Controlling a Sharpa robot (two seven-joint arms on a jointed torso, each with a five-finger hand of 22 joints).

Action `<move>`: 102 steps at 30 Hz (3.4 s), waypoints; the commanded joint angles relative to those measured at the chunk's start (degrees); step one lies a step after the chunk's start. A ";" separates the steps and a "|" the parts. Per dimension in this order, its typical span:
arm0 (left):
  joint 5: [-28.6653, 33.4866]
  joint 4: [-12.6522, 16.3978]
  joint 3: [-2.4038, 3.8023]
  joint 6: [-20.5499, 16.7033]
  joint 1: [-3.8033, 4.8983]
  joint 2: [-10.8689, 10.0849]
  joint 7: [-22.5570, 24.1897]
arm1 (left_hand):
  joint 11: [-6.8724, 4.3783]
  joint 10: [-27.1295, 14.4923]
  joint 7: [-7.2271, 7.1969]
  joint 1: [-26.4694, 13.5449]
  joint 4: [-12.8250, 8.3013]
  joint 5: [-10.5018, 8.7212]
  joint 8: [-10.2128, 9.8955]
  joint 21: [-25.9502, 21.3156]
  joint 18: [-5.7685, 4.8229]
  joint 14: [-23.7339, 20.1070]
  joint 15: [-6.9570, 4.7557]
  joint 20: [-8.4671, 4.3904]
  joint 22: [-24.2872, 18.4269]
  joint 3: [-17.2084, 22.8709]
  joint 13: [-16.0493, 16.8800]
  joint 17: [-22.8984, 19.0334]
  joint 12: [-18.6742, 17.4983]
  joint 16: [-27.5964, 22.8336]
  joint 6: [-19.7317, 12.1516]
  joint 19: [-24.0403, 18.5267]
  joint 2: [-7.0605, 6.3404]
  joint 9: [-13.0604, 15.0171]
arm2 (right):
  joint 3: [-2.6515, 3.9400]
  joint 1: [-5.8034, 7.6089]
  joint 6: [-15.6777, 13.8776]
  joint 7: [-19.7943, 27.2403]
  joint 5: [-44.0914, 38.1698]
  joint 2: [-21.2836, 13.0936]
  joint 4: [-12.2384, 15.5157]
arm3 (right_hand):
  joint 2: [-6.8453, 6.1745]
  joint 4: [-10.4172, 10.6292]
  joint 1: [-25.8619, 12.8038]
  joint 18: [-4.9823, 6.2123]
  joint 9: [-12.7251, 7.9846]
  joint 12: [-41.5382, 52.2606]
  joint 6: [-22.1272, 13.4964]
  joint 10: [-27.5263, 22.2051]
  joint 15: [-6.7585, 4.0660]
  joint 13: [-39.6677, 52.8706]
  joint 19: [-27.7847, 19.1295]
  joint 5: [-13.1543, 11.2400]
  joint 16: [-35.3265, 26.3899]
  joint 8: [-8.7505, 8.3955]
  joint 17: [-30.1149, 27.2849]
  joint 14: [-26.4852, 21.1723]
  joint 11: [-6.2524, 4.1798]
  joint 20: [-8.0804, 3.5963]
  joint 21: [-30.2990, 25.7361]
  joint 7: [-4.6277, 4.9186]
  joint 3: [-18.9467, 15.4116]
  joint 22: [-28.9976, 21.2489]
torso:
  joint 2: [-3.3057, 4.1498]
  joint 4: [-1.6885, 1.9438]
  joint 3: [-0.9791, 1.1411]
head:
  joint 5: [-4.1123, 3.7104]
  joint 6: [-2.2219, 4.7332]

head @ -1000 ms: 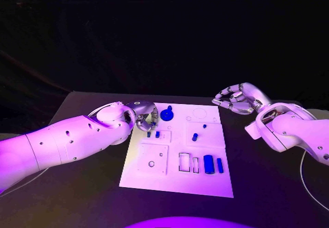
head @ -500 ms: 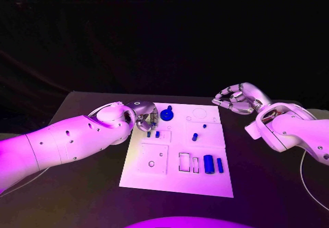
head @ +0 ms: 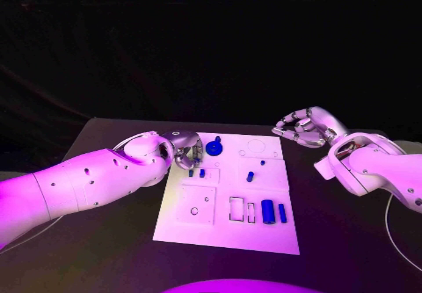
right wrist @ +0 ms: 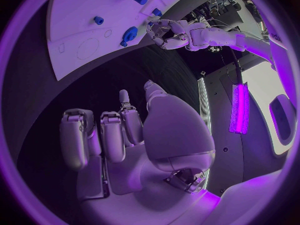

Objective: Assemble the parts on the task board

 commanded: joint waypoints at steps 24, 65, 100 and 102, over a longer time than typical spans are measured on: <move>0.26 0.44 0.03 -0.13 0.04 -0.39 0.64 | 0.00 0.70 -0.15 0.45 -0.38 0.13 -0.15 0.35 -0.25 0.58 -0.02 -0.09 0.16 0.21 -0.16 0.28 -0.68 0.40 0.47 0.55 0.59 0.65 | 0.01 -0.02 0.13 0.27 -0.58 0.09 0.01 | 0.47 0.00 0.08 0.32 0.05 -0.06 -0.11 0.13 -0.40 4.69 2.44 -0.31 -0.34 0.23 5.66 3.94 -0.37 -0.39 -0.24 -0.45 -0.27 11.26 | 0.02 -0.04 0.02 | 0.19 -0.06; 0.84 0.45 0.03 0.52 0.04 0.01 2.33 | 0.03 2.82 0.16 0.34 -0.52 -0.01 -2.67 0.64 -0.35 1.07 0.04 -0.06 0.65 -0.28 -0.09 1.55 -2.69 0.79 -1.43 0.73 0.16 0.19 | 0.01 -0.02 0.10 0.21 -0.59 0.03 0.08 | 0.47 0.00 0.08 0.32 0.05 -0.06 -0.11 0.13 -0.40 4.69 2.44 -0.31 -0.34 0.23 5.66 3.94 -0.37 -0.39 -0.24 -0.45 -0.27 11.26 | 0.02 -0.02 0.04 | -0.07 -0.23; 1.46 0.23 0.03 1.17 0.05 0.28 3.40 | 0.19 3.22 0.28 -0.50 0.26 -0.35 -3.90 0.38 -0.34 1.12 0.25 0.16 0.49 -1.73 0.07 2.20 -4.04 1.02 -1.47 0.58 0.06 -0.27 | 0.01 -0.02 0.08 0.22 -0.63 0.00 0.07 | 0.53 -0.02 0.16 0.34 0.02 -0.14 -0.19 0.05 -0.41 4.60 2.40 -0.34 -0.43 0.34 5.48 3.91 -0.37 -0.40 -0.36 -0.46 -0.43 11.22 | -0.02 0.01 0.03 | -0.21 -0.26; 1.49 0.22 0.03 1.09 0.05 0.29 3.47 | 0.18 3.31 0.26 -0.70 0.44 -0.37 -4.01 0.33 -0.33 1.15 0.26 0.18 0.45 -2.07 0.11 2.30 -4.20 1.06 -1.38 0.56 0.01 -0.31 | 0.01 -0.02 0.08 0.23 -0.63 0.01 0.05 | 0.53 -0.02 0.16 0.34 0.02 -0.14 -0.19 0.05 -0.41 4.60 2.40 -0.34 -0.43 0.34 5.48 3.91 -0.37 -0.40 -0.36 -0.46 -0.43 11.22 | -0.03 0.01 0.03 | -0.21 -0.27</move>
